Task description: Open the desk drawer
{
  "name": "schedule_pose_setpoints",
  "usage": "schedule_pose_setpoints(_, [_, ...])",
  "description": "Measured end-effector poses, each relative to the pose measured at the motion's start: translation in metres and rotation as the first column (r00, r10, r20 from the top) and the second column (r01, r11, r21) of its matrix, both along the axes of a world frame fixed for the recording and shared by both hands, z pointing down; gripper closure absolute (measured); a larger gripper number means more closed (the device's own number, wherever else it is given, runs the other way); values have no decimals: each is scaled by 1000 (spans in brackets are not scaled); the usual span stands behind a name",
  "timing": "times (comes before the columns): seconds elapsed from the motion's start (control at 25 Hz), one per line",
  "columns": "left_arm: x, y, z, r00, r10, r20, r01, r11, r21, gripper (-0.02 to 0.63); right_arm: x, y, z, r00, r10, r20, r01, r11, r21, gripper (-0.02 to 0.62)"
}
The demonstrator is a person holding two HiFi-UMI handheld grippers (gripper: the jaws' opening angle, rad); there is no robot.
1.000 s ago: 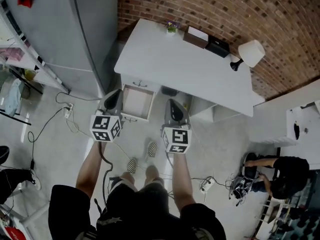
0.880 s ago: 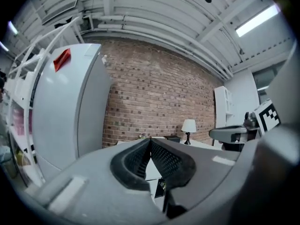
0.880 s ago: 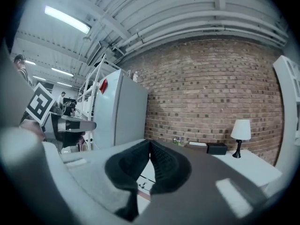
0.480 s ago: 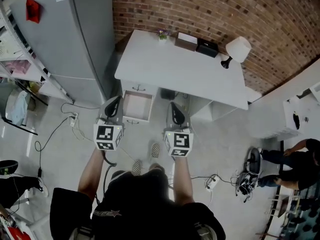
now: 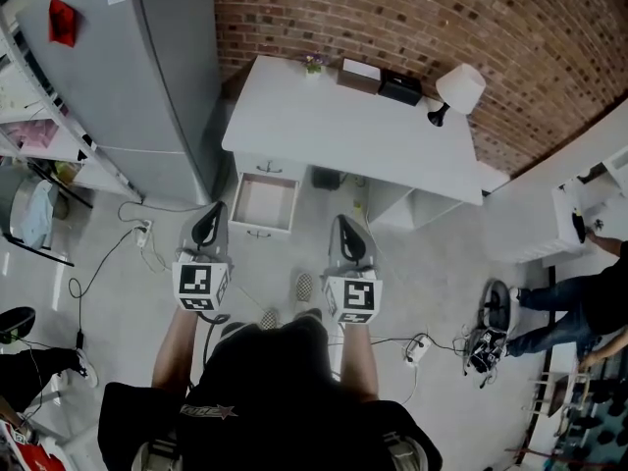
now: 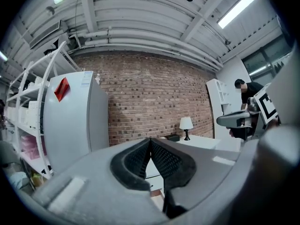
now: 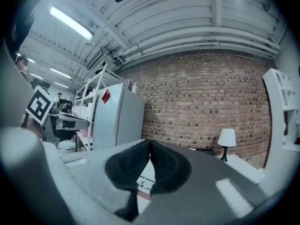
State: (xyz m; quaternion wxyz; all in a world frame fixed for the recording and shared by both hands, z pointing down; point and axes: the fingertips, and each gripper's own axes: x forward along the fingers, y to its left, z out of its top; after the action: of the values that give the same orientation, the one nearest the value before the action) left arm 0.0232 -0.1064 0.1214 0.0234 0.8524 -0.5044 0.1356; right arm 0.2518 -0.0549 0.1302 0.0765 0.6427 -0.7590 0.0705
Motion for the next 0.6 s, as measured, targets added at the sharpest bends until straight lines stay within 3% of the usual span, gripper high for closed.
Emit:
schedule_pose_setpoints(0.16, [-7, 8, 5, 999, -5, 36, 6, 1000, -4, 595, 3, 5, 0, 1000, 15, 8, -15, 1000, 3, 591])
schedule_pose_setpoints(0.6, [-2, 9, 5, 999, 6, 35, -6, 1000, -1, 595, 1, 4, 0, 1000, 9, 3, -9, 1000, -2, 591])
